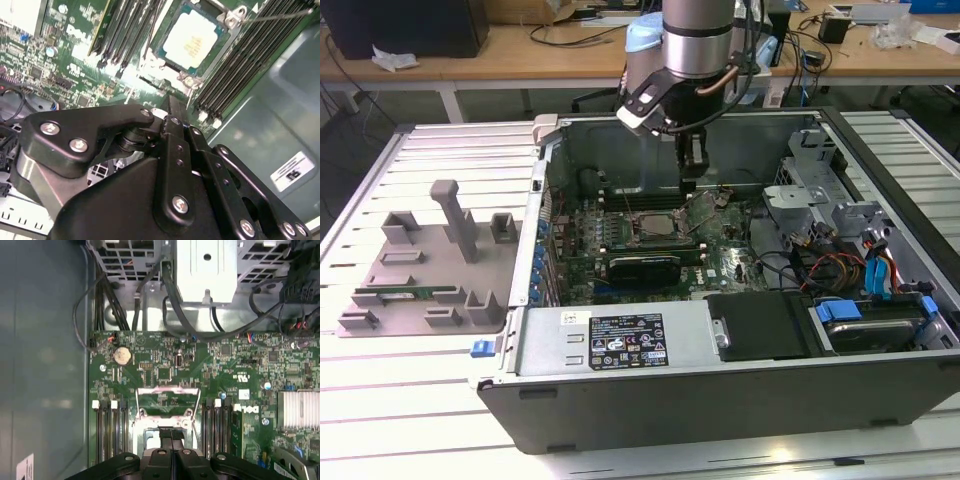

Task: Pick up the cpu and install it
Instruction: 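Close the cpu cover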

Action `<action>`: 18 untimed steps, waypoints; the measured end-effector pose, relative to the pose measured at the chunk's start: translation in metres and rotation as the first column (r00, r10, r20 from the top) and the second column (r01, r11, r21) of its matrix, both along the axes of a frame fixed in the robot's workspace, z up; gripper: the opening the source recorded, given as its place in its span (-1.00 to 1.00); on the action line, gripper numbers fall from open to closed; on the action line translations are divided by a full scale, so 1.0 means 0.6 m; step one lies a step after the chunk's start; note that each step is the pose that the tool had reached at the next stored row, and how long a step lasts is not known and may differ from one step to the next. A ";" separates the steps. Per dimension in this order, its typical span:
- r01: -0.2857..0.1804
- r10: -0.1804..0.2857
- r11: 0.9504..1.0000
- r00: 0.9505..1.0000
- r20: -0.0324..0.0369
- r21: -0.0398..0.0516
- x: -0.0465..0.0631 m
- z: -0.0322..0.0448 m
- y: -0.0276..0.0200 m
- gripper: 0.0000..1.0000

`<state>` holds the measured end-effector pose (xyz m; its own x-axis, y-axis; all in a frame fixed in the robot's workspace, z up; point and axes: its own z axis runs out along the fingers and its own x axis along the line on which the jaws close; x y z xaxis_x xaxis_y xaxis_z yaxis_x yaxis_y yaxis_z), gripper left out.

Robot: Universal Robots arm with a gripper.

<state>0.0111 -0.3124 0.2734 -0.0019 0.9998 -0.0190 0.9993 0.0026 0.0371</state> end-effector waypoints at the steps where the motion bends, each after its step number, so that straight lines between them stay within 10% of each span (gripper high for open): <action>1: 0.000 0.000 1.000 1.000 0.000 0.000 0.010 0.000 0.0001 -0.79; 9: 0.000 0.000 1.000 1.000 -0.002 0.000 0.080 -0.002 0.0000 -0.79; 18: 0.000 0.000 1.000 1.000 -0.017 0.000 0.096 -0.037 0.0000 -0.79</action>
<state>0.0685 -0.3124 0.2510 -0.0021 0.9998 -0.0189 0.9998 0.0025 0.0205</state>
